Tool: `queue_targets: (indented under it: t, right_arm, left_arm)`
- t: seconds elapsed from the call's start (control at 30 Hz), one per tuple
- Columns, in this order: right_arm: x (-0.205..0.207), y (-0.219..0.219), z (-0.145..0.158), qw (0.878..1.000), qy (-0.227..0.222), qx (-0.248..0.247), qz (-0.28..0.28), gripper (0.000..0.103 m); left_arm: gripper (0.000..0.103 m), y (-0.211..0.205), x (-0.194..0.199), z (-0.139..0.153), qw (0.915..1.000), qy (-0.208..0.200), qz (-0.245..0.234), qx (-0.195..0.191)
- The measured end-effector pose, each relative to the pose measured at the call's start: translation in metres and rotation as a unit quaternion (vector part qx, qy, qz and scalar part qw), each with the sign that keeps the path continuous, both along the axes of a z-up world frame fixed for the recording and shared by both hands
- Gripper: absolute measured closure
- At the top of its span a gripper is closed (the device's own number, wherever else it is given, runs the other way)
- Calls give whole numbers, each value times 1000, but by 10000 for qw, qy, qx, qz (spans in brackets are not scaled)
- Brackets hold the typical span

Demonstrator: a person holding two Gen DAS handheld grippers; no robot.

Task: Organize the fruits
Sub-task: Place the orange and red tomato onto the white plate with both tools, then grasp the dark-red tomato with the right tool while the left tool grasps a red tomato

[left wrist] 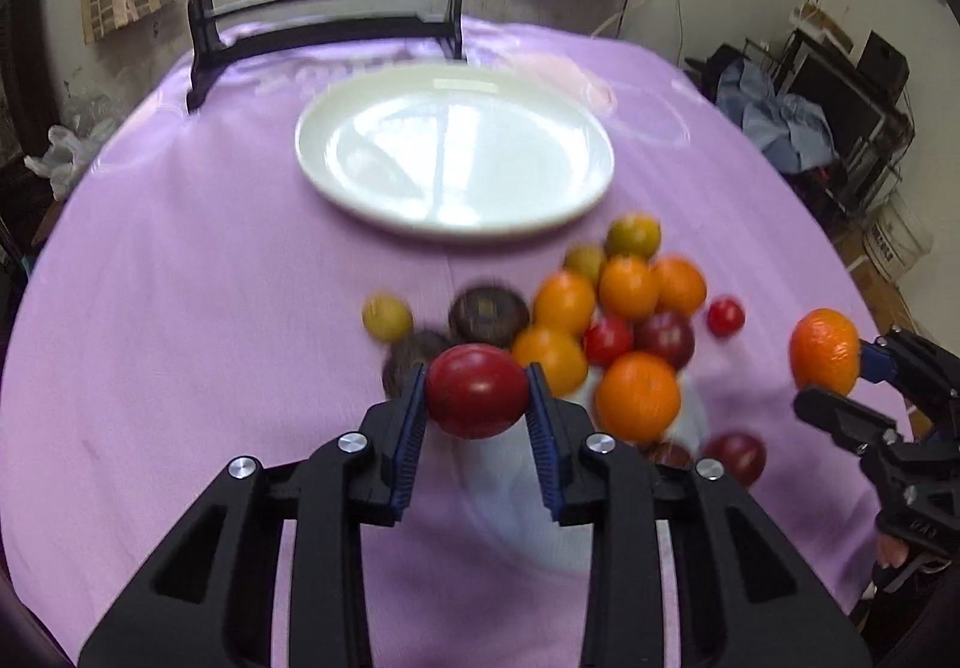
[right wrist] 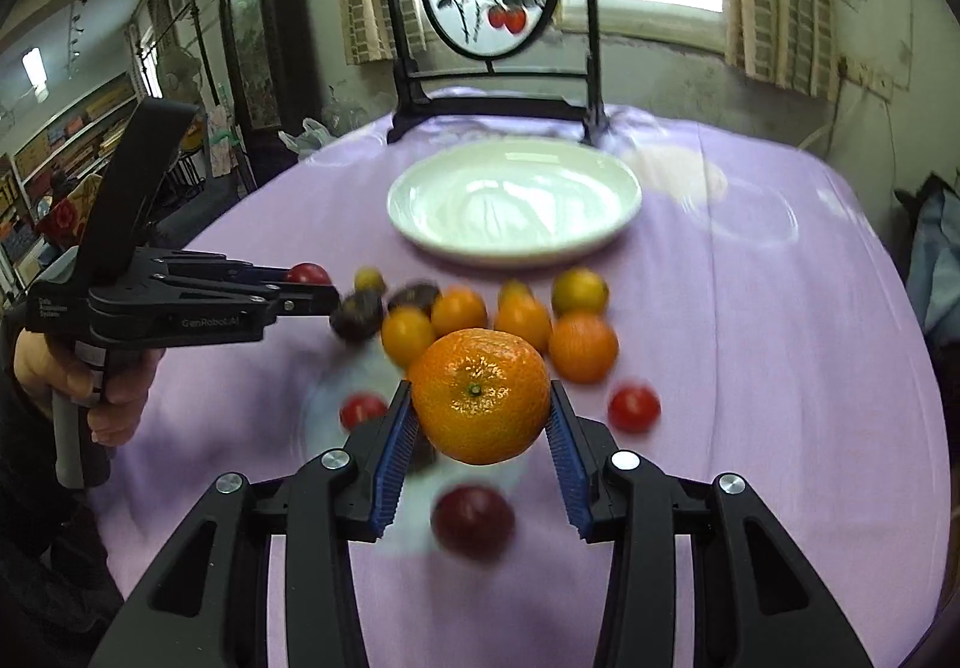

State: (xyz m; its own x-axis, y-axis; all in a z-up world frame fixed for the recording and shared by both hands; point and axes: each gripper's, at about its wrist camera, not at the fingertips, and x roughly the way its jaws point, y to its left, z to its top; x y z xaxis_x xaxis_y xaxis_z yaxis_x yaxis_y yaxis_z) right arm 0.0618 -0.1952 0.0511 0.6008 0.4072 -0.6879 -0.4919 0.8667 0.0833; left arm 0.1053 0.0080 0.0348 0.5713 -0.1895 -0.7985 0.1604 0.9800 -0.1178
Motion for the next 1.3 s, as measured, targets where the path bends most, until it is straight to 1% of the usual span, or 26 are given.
queue_targets:
  t: [0.13,0.23,0.3,0.37,0.53,0.57,0.6,0.63,0.7,0.77,0.83,0.9,1.0,1.1,1.2,1.3]
  right_arm:
    - [44,29,9,9997,-202,-149,57,59]
    - [80,48,1,9992,-146,-368,-34,59]
    - [105,56,-7,9991,-2,-418,-117,59]
    - [121,62,-14,9987,106,-469,-177,59]
    - [159,67,-37,9965,501,-581,-342,59]
    - [163,67,-41,9959,591,-579,-364,57]
    - [166,66,-43,9959,652,-518,-347,55]
    - [165,65,-43,9962,624,-483,-359,53]
    - [157,64,-39,9965,589,-462,-360,52]
    - [148,58,-33,9972,560,-377,-330,51]
    - [133,48,-26,9977,476,-317,-363,47]
    - [118,36,-19,9982,387,-229,-393,42]
    - [86,15,-13,9986,285,-130,-424,39]
    - [53,0,-14,9989,224,-144,-387,38]
    - [23,-10,-22,9989,217,-183,-367,34]
    - [0,-17,-32,9987,320,-186,-355,33]
  left_arm:
    - [72,0,45,19,9991,-311,289,-11]
    - [72,-1,80,17,9975,-381,565,159]
    - [72,-2,101,9,9966,-295,715,286]
    - [72,-1,118,-2,9957,-173,837,369]
    - [70,3,145,-25,9946,73,969,372]
    - [67,3,148,-28,9947,126,972,322]
    - [53,3,148,-30,9946,141,985,279]
    - [46,4,147,-29,9944,115,1017,248]
    - [44,4,138,-22,9942,-9,1043,255]
    - [42,2,126,-13,9956,-59,921,191]
    - [30,2,111,-5,9954,-135,927,196]
    - [22,4,91,5,9941,-311,996,285]
    - [16,4,57,15,9922,-622,955,502]
    - [10,3,23,17,9901,-816,916,681]
    - [8,5,-10,12,9899,-885,885,664]
    - [7,7,-37,2,9912,-811,877,565]
